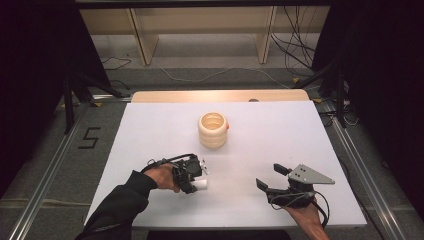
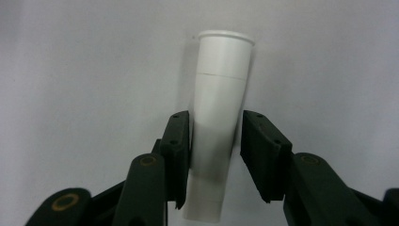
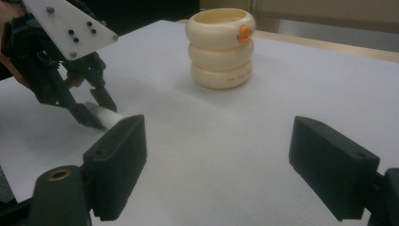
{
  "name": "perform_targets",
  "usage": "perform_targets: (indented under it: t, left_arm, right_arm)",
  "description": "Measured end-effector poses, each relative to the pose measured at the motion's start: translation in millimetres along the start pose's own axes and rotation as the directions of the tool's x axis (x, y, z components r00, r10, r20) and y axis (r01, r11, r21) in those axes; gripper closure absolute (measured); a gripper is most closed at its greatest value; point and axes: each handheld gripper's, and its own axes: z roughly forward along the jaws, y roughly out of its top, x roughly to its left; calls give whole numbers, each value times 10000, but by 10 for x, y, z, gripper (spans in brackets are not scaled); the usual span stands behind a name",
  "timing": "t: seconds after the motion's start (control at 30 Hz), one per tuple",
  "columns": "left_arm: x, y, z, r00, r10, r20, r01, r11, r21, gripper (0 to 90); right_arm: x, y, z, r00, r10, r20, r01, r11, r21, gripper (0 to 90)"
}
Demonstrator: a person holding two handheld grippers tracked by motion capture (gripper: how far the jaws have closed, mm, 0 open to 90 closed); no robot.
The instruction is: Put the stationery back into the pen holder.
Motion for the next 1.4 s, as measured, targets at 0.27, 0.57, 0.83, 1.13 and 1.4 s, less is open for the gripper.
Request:
perform_targets:
  t: [0.27,0.57,0.83,1.13,1.4]
  left_arm:
    - [-16,13,12,9997,230,20,-230,9997,107,689]
    - [-9,1,-30,9994,261,212,-260,9997,-35,694]
    - [51,-19,-139,9999,-81,75,86,9981,-603,694]
    - [171,-55,-254,9915,-1281,-218,1209,9710,-2065,693]
    - [225,-68,-287,9762,-2160,-204,1998,9318,-3030,692]
  right_arm:
    - [1,-1,1,10000,-10,8,10,10000,13,203]
    - [0,1,-5,10000,-42,5,42,10000,6,204]
    - [-4,2,-10,10000,-33,6,33,10000,-34,204]
    - [-1,3,-11,10000,-26,13,26,10000,-36,203]
    - [-2,2,-12,10000,-31,21,32,10000,-31,203]
